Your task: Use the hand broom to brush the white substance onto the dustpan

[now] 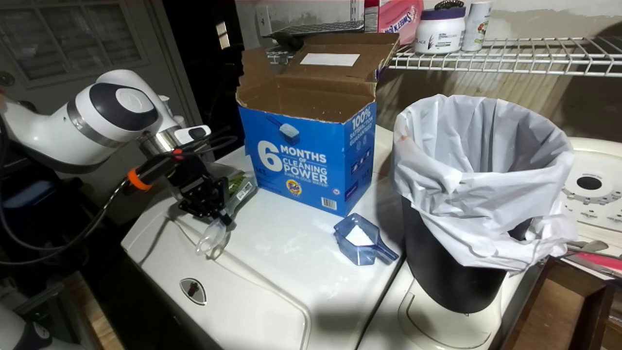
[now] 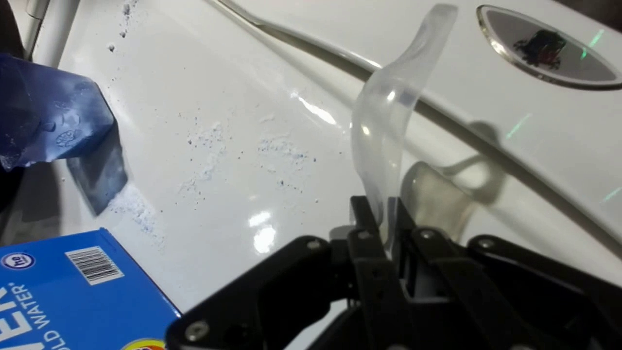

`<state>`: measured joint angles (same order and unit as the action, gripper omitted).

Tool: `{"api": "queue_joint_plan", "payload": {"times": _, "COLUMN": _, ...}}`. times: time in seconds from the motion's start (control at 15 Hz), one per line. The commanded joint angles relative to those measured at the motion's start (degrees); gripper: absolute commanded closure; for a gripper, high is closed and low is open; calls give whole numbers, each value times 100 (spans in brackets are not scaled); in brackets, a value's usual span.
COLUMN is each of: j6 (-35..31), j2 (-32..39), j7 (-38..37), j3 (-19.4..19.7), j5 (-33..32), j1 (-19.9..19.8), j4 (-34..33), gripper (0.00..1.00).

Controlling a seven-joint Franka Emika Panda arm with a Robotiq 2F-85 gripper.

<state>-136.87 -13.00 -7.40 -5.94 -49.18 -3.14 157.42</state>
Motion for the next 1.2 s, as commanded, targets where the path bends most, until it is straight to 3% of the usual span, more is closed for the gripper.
{"api": "queue_joint_plan", "payload": {"times": 0.0, "j6": 382, "j2": 174, "j7": -211, "j3": -60, "j5": -101, "j1": 248, "j4": -65, "gripper": 97}}
{"api": "queue_joint_plan", "payload": {"times": 0.67, "j6": 355, "j2": 188, "j7": 44, "j3": 28, "j5": 113, "j1": 544, "j4": -68, "gripper": 97}}
{"api": "queue_joint_plan", "payload": {"times": 1.13, "j6": 134, "j2": 207, "j7": 394, "j3": 86, "j5": 636, "j1": 628, "j4": -107, "gripper": 97}}
